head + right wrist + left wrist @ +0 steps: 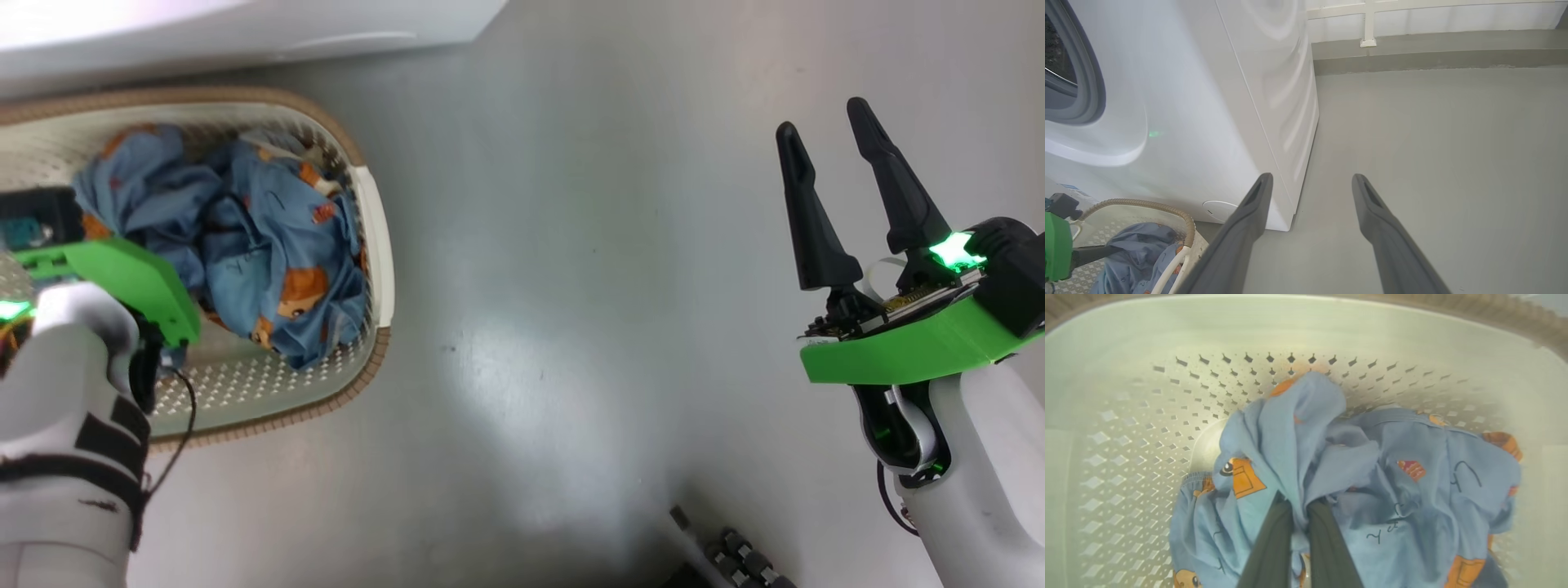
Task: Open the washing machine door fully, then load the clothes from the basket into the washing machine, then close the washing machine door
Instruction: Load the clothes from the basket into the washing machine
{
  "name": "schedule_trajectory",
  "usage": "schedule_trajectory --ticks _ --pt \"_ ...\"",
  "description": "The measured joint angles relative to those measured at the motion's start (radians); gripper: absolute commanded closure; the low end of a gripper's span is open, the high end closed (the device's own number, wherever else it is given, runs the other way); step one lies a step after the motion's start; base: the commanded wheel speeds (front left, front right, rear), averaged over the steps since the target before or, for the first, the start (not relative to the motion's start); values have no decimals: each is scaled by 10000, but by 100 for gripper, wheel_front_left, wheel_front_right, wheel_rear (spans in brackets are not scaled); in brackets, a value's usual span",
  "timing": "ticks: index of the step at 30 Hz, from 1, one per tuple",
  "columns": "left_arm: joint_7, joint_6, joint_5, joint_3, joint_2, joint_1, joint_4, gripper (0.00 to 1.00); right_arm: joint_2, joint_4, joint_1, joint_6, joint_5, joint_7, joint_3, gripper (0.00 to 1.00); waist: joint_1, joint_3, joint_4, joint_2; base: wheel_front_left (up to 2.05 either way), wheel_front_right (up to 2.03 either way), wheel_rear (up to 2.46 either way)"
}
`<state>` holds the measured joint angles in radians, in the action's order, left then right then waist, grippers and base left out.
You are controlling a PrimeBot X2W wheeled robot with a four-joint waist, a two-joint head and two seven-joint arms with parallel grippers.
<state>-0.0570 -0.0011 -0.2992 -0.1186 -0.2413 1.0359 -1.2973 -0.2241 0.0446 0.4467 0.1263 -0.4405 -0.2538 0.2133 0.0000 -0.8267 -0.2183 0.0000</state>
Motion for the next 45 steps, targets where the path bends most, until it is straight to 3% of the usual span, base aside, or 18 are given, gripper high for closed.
schedule_trajectory --ticks 11,19,33,45 --pt "-1511 -677 -466 186 408 -1264 -10 100 -257 378 -595 0 2 0 -77 0 -1 1541 248 0 0 0 0" --pt "-1896 -1011 -608 127 558 -2268 180 100 -343 602 -1325 0 2 0 -100 0 -2 2774 408 0 0 0 0" --pt "-1929 -1229 -313 153 633 -5066 3824 100 -556 897 -2731 0 15 0 -301 0 -3 5184 699 0 0 0 0" --pt "-1939 -1248 -244 637 702 -7240 6240 100 -573 965 -3771 0 17 0 -646 0 -1 6569 931 0 0 0 0"
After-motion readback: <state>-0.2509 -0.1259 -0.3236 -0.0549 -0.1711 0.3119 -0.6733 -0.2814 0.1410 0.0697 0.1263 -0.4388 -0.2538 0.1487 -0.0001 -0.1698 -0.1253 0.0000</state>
